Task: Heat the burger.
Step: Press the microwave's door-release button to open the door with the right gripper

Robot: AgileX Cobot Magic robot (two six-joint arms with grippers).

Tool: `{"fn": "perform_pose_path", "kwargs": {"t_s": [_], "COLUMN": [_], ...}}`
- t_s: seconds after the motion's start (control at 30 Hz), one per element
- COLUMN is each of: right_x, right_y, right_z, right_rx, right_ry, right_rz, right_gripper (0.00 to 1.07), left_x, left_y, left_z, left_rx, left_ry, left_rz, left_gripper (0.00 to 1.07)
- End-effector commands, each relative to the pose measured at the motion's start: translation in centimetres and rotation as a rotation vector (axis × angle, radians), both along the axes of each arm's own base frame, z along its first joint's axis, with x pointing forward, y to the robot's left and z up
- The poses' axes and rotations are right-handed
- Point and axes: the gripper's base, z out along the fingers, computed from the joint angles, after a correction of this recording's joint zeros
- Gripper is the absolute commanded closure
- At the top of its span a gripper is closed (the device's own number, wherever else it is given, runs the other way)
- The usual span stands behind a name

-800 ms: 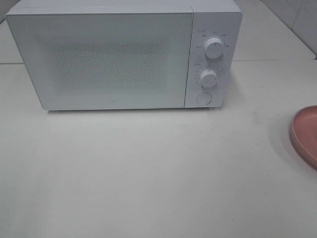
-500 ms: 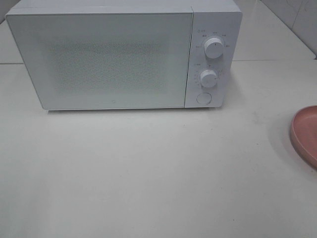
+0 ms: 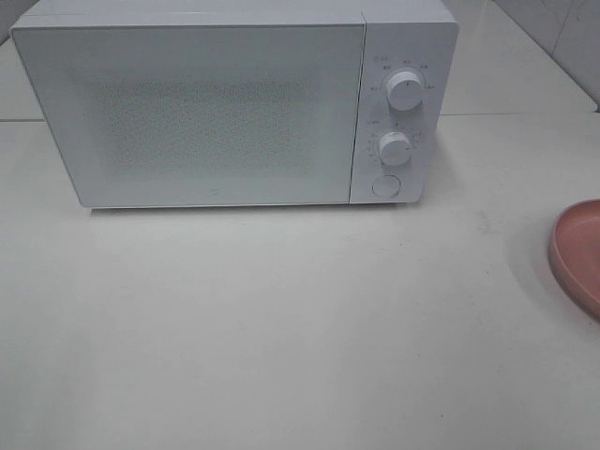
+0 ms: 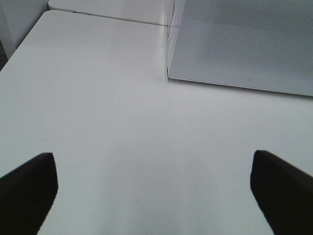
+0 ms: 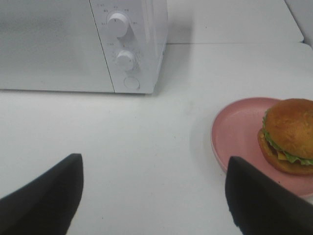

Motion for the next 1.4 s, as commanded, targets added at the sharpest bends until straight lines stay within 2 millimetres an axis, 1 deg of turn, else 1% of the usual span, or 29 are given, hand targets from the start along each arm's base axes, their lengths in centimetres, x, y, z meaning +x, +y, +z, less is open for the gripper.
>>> {"fn": "perform_pose_path", "kwargs": {"t_s": [0.03,0.1,0.17,0.2,0.27,0.3,0.37,0.43,0.47,0.53,0.57,0.6,0.67,0.7,0.77,0.8,0.83,0.87,0.9,0.93,0.97,1.0,1.07,1.13,1.17,1.2,1.27,1.3,1.4], "right_x": [1.2,1.6,2.5,2.5,3.7,3.7,4.8,5.2,5.9,6.2,7.0,7.0,8.3,8.3,9.5,9.5,9.9,10.6,10.6,11.0,11.8,11.8,12.9,13.2,14.0,14.0,15.1,15.1,16.5], "right_y": [0.1,0.1,0.2,0.2,0.3,0.3,0.4,0.4,0.4,0.5,0.5,0.5,0.6,0.6,0.7,0.7,0.7,0.8,0.8,0.8,0.8,0.8,0.9,0.9,1.0,1.0,1.1,1.1,1.1], "right_z": [1.2,1.3,1.6,1.6,1.9,1.9,2.0,2.1,2.2,2.2,2.3,2.3,2.3,2.3,2.3,2.3,2.2,2.2,2.2,2.1,2.0,2.0,1.8,1.7,1.4,1.4,1.0,1.0,0.2], "right_rx": [0.022,0.025,0.028,0.028,0.031,0.031,0.029,0.027,0.027,0.026,0.024,0.024,0.025,0.025,0.025,0.025,0.025,0.025,0.025,0.025,0.025,0.025,0.025,0.025,0.023,0.023,0.02,0.02,0.013], "right_ry": [-0.035,-0.038,-0.043,-0.043,-0.043,-0.043,-0.03,-0.028,-0.026,-0.025,-0.021,-0.021,-0.016,-0.016,-0.01,-0.01,-0.009,-0.006,-0.006,-0.005,-0.001,-0.001,0.004,0.007,0.02,0.02,0.039,0.039,0.072], "right_rz": [-0.003,-0.005,-0.01,-0.01,-0.015,-0.015,-0.019,-0.019,-0.021,-0.022,-0.024,-0.024,-0.029,-0.029,-0.034,-0.034,-0.036,-0.039,-0.039,-0.04,-0.044,-0.044,-0.048,-0.05,-0.052,-0.052,-0.056,-0.056,-0.06], "right_gripper": [0.31,0.31,0.31,0.31,0.31,0.31,0.31,0.31,0.31,0.31,0.31,0.31,0.31,0.31,0.31,0.31,0.31,0.31,0.31,0.31,0.31,0.31,0.31,0.31,0.31,0.31,0.31,0.31,0.31], "left_x": [0.0,0.0,0.0,0.0,0.0,0.0,0.0,0.0,0.0,0.0,0.0,0.0,0.0,0.0,0.0,0.0,0.0,0.0,0.0,0.0,0.0,0.0,0.0,0.0,0.0,0.0,0.0,0.0,0.0], "left_y": [0.0,0.0,0.0,0.0,0.0,0.0,0.0,0.0,0.0,0.0,0.0,0.0,0.0,0.0,0.0,0.0,0.0,0.0,0.0,0.0,0.0,0.0,0.0,0.0,0.0,0.0,0.0,0.0,0.0], "left_z": [0.0,0.0,0.0,0.0,0.0,0.0,0.0,0.0,0.0,0.0,0.0,0.0,0.0,0.0,0.0,0.0,0.0,0.0,0.0,0.0,0.0,0.0,0.0,0.0,0.0,0.0,0.0,0.0,0.0], "left_rx": [0.003,0.003,0.003,0.003,0.003,0.003,0.003,0.003,0.003,0.003,0.003,0.003,0.003,0.003,0.003,0.003,0.003,0.003,0.003,0.003,0.003,0.003,0.003,0.003,0.003,0.003,0.003,0.003,0.003], "left_ry": [-0.002,-0.002,-0.002,-0.002,-0.002,-0.002,-0.002,-0.002,-0.002,-0.002,-0.002,-0.002,-0.002,-0.002,-0.002,-0.002,-0.002,-0.002,-0.002,-0.002,-0.002,-0.002,-0.002,-0.002,-0.002,-0.002,-0.002,-0.002,-0.002], "left_rz": [-0.008,-0.008,-0.008,-0.008,-0.008,-0.008,-0.008,-0.008,-0.008,-0.008,-0.008,-0.008,-0.008,-0.008,-0.008,-0.008,-0.008,-0.008,-0.008,-0.008,-0.008,-0.008,-0.008,-0.008,-0.008,-0.008,-0.008,-0.008,-0.008], "left_gripper": [0.04,0.04,0.04,0.04,0.04,0.04,0.04,0.04,0.04,0.04,0.04,0.04,0.04,0.04,0.04,0.04,0.04,0.04,0.04,0.04,0.04,0.04,0.04,0.04,0.04,0.04,0.04,0.04,0.04]}}
